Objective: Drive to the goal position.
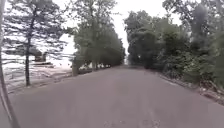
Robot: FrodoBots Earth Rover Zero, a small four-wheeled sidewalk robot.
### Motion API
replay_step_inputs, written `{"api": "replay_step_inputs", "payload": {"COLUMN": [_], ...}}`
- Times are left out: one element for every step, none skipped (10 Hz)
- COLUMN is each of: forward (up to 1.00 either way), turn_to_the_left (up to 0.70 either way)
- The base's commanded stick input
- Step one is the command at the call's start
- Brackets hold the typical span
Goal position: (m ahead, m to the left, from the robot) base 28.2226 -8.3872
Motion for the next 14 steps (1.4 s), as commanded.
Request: {"api": "replay_step_inputs", "payload": {"forward": [0.70, 0.70, 0.70, 0.70, 0.70, 0.70, 0.70, 0.70, 0.70, 0.70, 0.70, 0.70, 0.70, 0.70], "turn_to_the_left": [0.00, 0.00, 0.00, 0.00, 0.00, 0.00, 0.00, 0.00, 0.00, 0.00, 0.00, 0.00, 0.00, 0.00]}}
